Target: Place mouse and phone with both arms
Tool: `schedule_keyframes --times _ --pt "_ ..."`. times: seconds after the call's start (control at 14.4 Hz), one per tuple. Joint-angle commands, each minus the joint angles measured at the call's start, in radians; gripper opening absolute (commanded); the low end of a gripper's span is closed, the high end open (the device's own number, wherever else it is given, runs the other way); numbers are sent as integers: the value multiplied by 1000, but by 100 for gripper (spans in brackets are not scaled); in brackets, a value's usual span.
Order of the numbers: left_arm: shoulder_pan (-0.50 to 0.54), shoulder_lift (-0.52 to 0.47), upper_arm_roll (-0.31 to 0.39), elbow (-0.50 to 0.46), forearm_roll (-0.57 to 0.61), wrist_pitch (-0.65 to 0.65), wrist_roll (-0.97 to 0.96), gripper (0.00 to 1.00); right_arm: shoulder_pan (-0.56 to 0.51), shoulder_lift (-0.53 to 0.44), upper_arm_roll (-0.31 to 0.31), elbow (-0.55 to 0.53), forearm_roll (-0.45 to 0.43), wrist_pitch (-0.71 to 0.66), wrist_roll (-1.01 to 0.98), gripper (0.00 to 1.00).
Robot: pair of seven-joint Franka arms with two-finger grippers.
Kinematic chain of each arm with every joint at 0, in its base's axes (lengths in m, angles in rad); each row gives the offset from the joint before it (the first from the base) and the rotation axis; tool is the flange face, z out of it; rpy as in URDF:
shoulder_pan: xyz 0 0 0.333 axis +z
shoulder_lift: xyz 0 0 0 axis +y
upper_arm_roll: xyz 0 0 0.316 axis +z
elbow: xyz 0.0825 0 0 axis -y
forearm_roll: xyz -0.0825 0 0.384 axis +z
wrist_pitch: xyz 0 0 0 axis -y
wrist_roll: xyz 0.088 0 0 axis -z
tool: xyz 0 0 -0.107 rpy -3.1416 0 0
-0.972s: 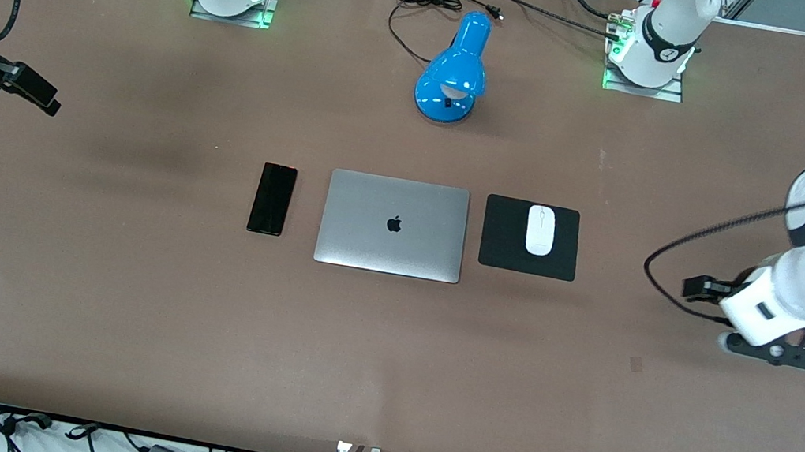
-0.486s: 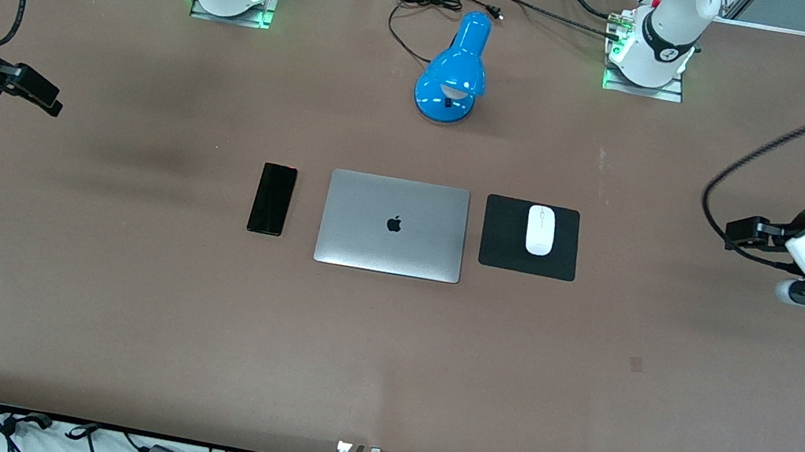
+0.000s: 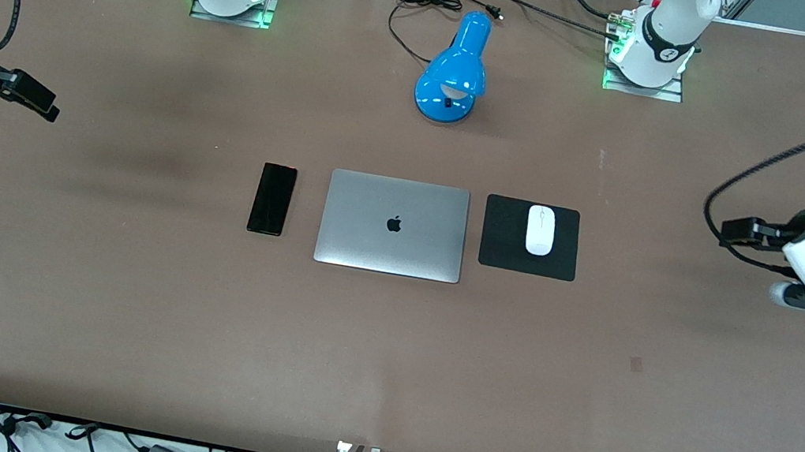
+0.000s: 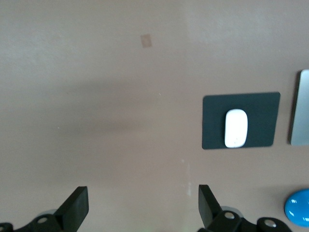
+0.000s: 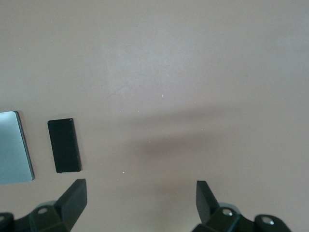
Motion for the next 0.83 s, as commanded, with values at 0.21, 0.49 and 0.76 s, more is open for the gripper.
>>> schedule_keyframes --times 0.21,0.49,0.76 --pt "-74 -95 128 -128 -58 97 21 100 -9 8 4 30 12 -31 -28 100" --pt "-104 -286 174 -400 -93 300 17 100 -9 8 4 30 12 -31 -29 100" --pt "-104 -329 147 -399 -81 250 4 100 -8 8 4 28 12 -34 -29 100"
